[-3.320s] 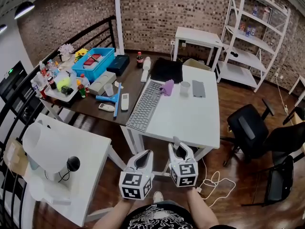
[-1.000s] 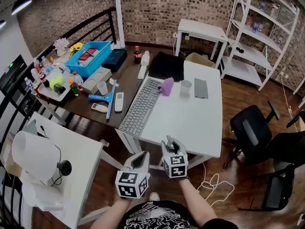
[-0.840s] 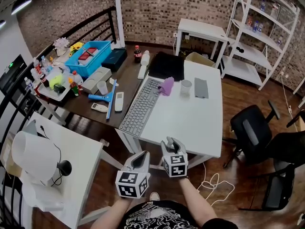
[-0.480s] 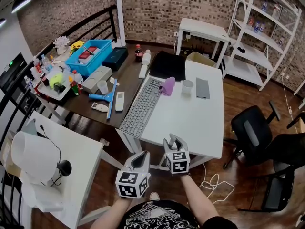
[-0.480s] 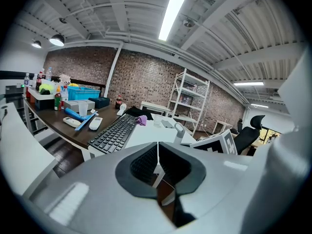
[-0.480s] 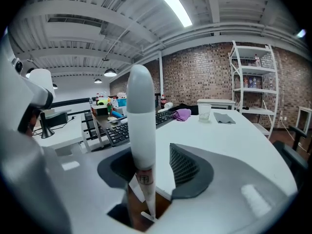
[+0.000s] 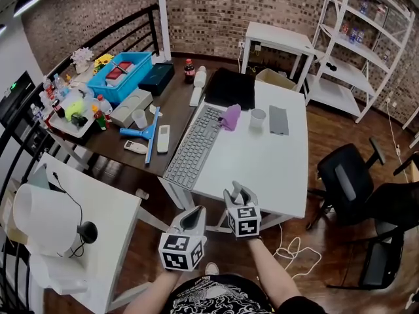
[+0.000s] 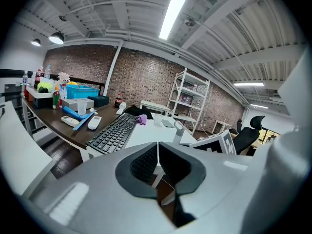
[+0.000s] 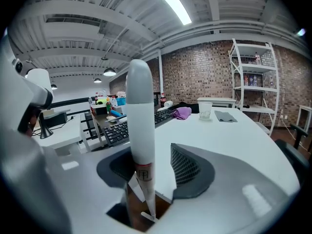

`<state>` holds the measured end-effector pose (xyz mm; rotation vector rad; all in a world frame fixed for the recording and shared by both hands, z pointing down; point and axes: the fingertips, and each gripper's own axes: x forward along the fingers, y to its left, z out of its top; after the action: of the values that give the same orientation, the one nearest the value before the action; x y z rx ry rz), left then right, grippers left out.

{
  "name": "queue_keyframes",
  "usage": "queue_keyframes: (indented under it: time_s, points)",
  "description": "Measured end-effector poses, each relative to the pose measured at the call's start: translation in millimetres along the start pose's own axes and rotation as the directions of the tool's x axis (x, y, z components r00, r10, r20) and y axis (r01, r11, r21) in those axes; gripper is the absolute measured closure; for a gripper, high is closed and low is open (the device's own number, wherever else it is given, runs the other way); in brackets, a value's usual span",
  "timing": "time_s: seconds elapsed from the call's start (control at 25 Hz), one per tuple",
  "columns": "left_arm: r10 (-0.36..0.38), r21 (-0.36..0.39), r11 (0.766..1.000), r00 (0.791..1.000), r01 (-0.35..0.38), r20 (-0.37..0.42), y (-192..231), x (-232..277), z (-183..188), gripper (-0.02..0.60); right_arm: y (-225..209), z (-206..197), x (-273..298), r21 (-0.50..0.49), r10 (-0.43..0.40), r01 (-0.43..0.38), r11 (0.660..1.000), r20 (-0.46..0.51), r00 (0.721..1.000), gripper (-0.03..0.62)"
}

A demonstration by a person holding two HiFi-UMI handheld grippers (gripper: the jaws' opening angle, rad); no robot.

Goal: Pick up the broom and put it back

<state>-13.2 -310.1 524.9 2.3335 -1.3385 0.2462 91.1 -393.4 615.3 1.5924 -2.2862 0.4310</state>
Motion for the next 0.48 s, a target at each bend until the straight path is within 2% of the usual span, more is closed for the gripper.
queue_keyframes:
  time_s: [0.48]
  points:
    - [-0.006, 0.017, 1.000, 1.000, 0.006, -0.006, -1.1, -12.7, 0.2, 0.569, 3.1, -0.4, -18.3, 0.015, -0.027, 0.027, 1.000, 0.020, 0.999, 0.425]
